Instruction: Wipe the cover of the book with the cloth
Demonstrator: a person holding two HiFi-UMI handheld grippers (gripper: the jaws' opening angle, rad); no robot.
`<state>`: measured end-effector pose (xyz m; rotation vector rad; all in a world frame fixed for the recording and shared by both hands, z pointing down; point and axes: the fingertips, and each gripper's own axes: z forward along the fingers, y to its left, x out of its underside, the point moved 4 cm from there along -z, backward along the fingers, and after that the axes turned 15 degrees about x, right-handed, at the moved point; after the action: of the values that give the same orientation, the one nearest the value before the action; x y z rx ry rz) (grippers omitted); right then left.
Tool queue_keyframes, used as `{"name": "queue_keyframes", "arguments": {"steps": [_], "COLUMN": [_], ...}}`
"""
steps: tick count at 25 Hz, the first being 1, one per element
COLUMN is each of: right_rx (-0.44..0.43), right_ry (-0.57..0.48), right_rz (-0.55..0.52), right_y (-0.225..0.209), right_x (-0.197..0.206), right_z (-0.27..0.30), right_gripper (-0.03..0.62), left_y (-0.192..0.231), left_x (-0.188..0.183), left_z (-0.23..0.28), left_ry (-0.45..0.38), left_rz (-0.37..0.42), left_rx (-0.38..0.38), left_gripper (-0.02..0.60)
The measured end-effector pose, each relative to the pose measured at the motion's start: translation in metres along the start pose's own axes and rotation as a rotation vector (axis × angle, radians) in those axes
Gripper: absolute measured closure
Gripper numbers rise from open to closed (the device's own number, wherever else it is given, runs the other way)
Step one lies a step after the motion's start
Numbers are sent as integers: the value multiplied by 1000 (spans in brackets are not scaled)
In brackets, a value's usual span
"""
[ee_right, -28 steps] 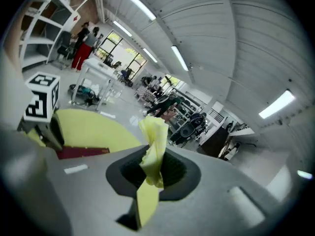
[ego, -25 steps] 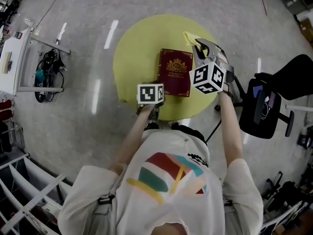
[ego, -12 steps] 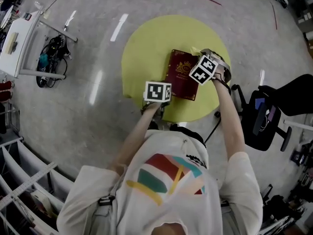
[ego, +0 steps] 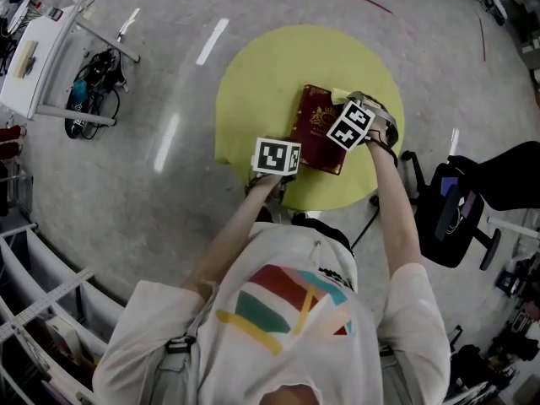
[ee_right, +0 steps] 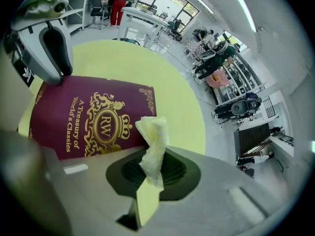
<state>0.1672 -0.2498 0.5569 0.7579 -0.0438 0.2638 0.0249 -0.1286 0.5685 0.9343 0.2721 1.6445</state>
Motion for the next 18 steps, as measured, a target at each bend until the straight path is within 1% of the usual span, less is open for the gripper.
{"name": "queue_keyframes", "arguments": {"steps": [4,10,14,18], "right_rx": [-41,-145,-230,-295], "right_ry": [14,18,37,49], "right_rz": [24,-5,13,39], "right_y": [1,14,23,31], "right_x": [-1,-2,-3,-3], "right_z": [-3,-17,-28,-36], "right_gripper": [566,566,566,566], "left_y": [-1,0,-2,0], "left_x": [0,0,-2,0], "left_z": [-2,0,-2,0], "left_ry": [-1,5,-13,-8], "left_rz": [-6,6,-6,1], "left_rx": [1,-3,9,5], "left_gripper": [471,471,471,471]}}
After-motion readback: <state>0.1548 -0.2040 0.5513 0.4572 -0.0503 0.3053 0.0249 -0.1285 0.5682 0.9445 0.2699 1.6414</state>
